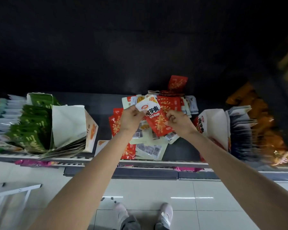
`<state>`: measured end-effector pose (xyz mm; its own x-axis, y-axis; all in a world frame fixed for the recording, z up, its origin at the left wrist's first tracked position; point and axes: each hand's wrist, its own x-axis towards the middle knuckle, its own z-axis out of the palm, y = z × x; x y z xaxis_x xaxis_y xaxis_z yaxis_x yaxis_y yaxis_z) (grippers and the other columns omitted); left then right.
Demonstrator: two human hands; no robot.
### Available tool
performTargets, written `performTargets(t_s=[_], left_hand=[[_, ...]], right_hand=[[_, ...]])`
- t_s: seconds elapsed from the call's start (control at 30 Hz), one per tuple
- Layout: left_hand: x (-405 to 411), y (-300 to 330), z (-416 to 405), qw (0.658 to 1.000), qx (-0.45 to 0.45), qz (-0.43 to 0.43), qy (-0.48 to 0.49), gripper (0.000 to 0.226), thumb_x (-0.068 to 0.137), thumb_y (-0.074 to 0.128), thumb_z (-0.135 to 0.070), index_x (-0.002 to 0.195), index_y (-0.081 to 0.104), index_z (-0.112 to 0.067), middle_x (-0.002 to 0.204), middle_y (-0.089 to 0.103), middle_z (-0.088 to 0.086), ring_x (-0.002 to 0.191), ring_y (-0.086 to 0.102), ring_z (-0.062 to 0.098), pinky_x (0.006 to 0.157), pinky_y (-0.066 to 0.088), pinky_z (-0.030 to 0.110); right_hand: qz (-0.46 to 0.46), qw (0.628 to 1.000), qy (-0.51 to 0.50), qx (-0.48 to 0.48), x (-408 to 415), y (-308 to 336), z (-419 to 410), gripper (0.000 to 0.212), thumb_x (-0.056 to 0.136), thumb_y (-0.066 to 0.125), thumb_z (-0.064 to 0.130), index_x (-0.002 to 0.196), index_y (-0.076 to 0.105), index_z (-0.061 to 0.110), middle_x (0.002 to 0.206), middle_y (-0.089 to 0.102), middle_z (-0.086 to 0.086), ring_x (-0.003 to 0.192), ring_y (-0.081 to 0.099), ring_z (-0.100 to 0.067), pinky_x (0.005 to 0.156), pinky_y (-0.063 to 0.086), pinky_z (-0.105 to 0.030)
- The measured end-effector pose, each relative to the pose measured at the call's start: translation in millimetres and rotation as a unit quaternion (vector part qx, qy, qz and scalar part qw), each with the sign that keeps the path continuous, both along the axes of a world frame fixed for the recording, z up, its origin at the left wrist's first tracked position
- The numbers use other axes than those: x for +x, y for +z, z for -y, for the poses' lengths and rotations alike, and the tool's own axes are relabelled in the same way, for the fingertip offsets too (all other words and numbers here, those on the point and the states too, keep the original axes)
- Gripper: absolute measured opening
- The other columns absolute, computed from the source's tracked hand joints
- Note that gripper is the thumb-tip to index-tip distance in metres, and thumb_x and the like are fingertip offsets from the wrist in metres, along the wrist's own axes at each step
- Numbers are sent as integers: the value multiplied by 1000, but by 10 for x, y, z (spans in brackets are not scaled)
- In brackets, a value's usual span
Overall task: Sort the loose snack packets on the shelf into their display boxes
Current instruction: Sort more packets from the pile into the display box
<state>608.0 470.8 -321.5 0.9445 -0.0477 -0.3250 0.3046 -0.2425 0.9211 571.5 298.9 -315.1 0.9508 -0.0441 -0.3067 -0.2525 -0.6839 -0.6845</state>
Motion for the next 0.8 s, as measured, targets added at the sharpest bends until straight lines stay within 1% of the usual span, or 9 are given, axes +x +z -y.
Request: performTargets(t_s=[0.07, 0.1, 0.2, 0.3, 0.4, 0.47, 0.57, 0.67, 0.8], left_hand=[[-28, 162, 151, 997, -24, 63, -30, 11, 82, 69, -24, 89, 68, -15, 85, 70, 13, 76, 64, 23, 81, 54, 47], [-32, 210, 243, 994, -17, 91, -58, 9, 78, 71, -30, 77, 69, -22, 77, 69, 12, 71, 63, 21, 77, 54, 46], [-127, 426, 632, 984, 7, 129, -122, 17, 74, 71, -36, 59, 66, -29, 60, 63, -2, 64, 60, 17, 70, 53, 42], [-244, 570, 1017, 975, -2, 156, -159, 19, 80, 70, -28, 61, 68, -30, 55, 61, -5, 62, 58, 16, 68, 52, 41], [-367, 593, 1289, 963, 15, 187, -194, 16, 83, 68, -22, 71, 74, -12, 52, 58, -6, 50, 48, -4, 57, 44, 21], [-488, 614, 1423, 949, 60, 223, -215, 16, 84, 67, -18, 85, 75, -5, 60, 61, -8, 51, 46, -6, 53, 32, 9], [-622, 591, 1537, 942, 70, 238, -227, 15, 84, 66, -13, 96, 75, -10, 91, 73, -1, 78, 64, 3, 63, 37, -2], [-711, 571, 1587, 944, 65, 232, -224, 15, 84, 66, -15, 97, 75, -13, 95, 74, 0, 80, 69, 16, 63, 44, 8], [-781, 525, 1617, 934, 100, 235, -252, 17, 86, 64, -12, 100, 74, -11, 99, 73, 2, 85, 65, 7, 69, 42, 1]], right_hand=[[43, 998, -33, -15, -85, 206, 132, 24, 87, 62, 11, 110, 55, 11, 91, 57, 0, 84, 55, -12, 75, 43, -24], [75, 996, -48, -9, -129, 329, 192, 35, 87, 62, 12, 119, 51, 15, 99, 59, -1, 91, 57, -14, 80, 46, -27], [174, 982, -68, -23, -262, 655, 403, 50, 84, 60, 8, 129, 43, 23, 108, 61, 0, 96, 58, -15, 84, 47, -29], [216, 967, -89, -98, -435, 841, 688, 37, 85, 58, 4, 118, 44, 13, 80, 55, 3, 70, 53, -13, 58, 42, -25], [203, 955, -109, -188, -637, 879, 912, 23, 86, 56, 0, 105, 43, 6, 67, 42, 5, 60, 46, -14, 47, 31, -25], [179, 953, -121, -214, -748, 828, 989, 16, 85, 52, -3, 94, 44, 9, 72, 49, -4, 70, 55, -25, 55, 37, -32], [141, 954, -125, -233, -891, 749, 1045, 16, 84, 45, -4, 84, 42, 12, 81, 55, -9, 79, 58, -32, 60, 42, -36], [137, 956, -115, -231, -982, 753, 1079, 26, 86, 44, -4, 106, 53, 10, 106, 58, -11, 96, 56, -30, 73, 45, -34], [92, 966, -76, -229, -1020, 686, 1146, 33, 90, 40, -2, 116, 59, 5, 113, 56, -15, 107, 54, -31, 77, 40, -15]])
